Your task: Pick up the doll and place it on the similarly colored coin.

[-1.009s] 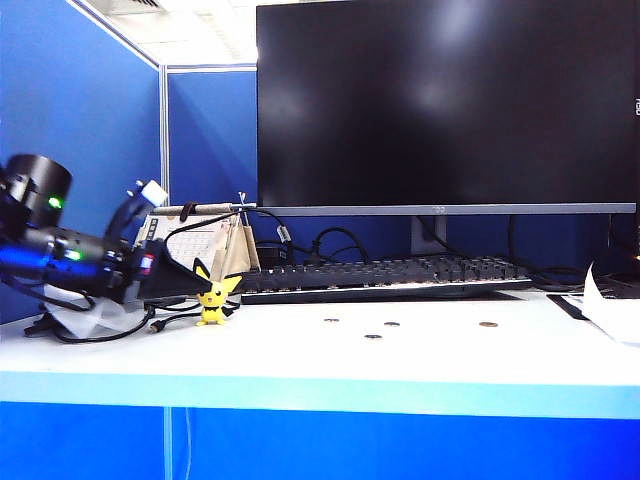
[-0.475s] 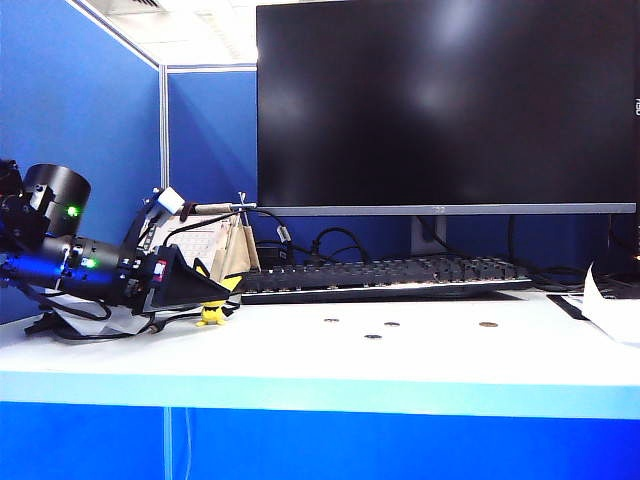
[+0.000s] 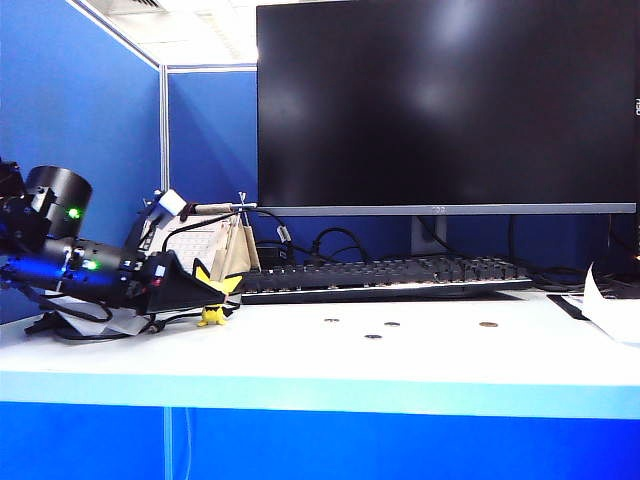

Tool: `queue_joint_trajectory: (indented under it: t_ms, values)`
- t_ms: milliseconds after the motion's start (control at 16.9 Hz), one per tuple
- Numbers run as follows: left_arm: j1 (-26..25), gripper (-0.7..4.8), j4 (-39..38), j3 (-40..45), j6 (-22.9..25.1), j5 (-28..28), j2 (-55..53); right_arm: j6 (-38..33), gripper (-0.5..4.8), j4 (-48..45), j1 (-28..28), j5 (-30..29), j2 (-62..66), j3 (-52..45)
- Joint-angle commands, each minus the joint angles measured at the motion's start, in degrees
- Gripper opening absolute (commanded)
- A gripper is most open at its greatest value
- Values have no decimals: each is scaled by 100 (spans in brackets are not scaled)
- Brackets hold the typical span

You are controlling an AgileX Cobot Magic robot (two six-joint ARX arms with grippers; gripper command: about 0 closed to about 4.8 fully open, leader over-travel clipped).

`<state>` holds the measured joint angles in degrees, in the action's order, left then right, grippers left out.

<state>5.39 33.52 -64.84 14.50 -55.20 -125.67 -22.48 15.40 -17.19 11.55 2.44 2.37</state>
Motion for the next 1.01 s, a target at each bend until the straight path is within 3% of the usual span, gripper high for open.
queue_joint_trajectory:
  t_ms: [59,297,415,593,712,1009]
  values:
    - [131,247,20,-46,118,133,9,0,232,63,-9,15,7,-9]
    - [133,230,48,-50,122,352,9,0,232,63,-9,13,4,-9]
    - [133,138,46,-55,144,380,9,0,232,63,-9,13,4,-9]
    - [146,109,44,-81,146,380,9,0,232,63,-9,15,4,-9]
    - [149,50,44,-83,138,372,9,0,232,63,-9,15,4,-9]
    - [149,3,46,-83,111,323,22,0,232,63,-9,15,4,-9]
